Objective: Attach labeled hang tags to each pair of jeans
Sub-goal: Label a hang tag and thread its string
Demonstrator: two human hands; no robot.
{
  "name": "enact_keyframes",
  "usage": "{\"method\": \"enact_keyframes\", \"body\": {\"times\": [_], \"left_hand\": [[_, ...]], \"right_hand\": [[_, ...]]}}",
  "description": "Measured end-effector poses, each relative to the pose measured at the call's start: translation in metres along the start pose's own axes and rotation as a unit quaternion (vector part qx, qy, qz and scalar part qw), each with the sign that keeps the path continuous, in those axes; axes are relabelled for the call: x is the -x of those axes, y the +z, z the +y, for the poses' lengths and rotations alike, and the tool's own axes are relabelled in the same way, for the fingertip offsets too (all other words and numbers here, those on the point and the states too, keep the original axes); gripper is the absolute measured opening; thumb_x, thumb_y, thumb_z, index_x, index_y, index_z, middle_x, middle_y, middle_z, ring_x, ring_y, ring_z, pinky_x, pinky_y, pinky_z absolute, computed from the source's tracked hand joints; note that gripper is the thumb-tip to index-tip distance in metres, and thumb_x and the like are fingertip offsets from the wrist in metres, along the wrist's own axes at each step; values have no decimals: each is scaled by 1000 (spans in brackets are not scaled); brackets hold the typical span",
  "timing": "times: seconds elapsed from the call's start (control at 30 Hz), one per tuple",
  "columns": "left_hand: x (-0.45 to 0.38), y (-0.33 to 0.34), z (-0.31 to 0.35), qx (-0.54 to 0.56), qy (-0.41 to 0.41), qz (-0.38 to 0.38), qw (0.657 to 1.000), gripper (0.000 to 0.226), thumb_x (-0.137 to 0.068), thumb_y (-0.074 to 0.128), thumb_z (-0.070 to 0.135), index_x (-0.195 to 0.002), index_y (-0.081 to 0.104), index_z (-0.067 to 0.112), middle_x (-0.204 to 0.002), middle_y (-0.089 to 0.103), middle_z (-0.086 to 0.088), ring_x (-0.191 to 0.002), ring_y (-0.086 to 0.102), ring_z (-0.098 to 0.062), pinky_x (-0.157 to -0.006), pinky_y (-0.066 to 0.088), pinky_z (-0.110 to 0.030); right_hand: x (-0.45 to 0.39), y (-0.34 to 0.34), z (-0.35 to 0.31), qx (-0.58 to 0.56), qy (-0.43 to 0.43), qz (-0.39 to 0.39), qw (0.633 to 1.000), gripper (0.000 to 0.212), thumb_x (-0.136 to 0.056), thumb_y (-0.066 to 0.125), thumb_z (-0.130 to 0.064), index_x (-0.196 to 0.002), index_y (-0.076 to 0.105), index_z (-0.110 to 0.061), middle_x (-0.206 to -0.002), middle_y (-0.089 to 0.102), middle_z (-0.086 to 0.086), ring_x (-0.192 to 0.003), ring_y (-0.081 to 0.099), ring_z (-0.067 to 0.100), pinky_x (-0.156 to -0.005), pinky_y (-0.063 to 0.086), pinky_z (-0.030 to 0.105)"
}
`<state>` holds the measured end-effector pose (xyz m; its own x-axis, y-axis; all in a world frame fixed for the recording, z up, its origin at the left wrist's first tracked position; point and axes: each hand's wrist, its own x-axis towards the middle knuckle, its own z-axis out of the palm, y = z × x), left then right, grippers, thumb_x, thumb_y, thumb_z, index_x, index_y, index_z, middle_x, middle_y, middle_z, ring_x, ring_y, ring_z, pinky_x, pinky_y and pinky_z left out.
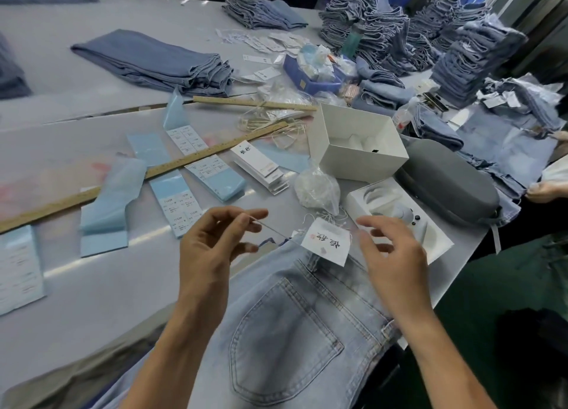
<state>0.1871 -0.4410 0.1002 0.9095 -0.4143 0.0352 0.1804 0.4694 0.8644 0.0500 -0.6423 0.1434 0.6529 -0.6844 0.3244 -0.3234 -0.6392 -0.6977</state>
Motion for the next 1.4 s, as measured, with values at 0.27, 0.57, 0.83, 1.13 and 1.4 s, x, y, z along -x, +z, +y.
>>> {"method": "enact_keyframes", "body": {"times": [0.27, 0.57, 0.83, 1.13, 1.4], "left_hand": [[-3, 19, -1, 27, -18, -28, 999, 11, -80, 78, 29, -86, 75, 21, -86, 74, -11, -89, 71, -27, -89, 56, -38], [0, 33, -10, 15, 13, -131, 991, 8, -89, 76, 17, -95, 76, 12, -84, 71, -14, -81, 69, -26, -83, 57, -34], [4, 52, -16, -130, 50, -133, 981, 8, -87, 75, 7, -94, 75, 2, -84, 74, -6, -79, 69, -22, -77, 58, -47], [14, 48, -18, -169, 79, -107, 977, 7, -84, 77, 11, -91, 79, 9, -87, 75, -1, -84, 69, -24, -75, 53, -53], [16, 42, -30, -229, 96, -136, 959, 19, -89, 74, 0, -100, 79, 15, -93, 75, 5, -89, 71, -22, -74, 57, -41]], "right_hand": [[3, 11, 3, 58, -93, -148, 983, 19, -89, 76, -22, -107, 76, -27, -106, 68, -19, -103, 62, 6, -86, 48, 13], [6, 15, 5, 84, -65, -153, 982, 14, -85, 80, -14, -90, 73, -24, -92, 67, -12, -80, 63, 5, -70, 49, 14], [5, -6, -16, -171, 101, -240, 950, 10, -89, 74, -14, -88, 75, -24, -82, 73, -4, -76, 66, 4, -71, 51, 16], [9, -12, -22, -165, 106, -261, 945, 16, -83, 79, -8, -87, 79, -23, -84, 77, 1, -81, 73, 12, -77, 55, 19], [18, 1, -13, -190, 107, -259, 941, 26, -87, 76, -9, -98, 77, -33, -97, 78, -2, -94, 74, 13, -83, 55, 18]]}}
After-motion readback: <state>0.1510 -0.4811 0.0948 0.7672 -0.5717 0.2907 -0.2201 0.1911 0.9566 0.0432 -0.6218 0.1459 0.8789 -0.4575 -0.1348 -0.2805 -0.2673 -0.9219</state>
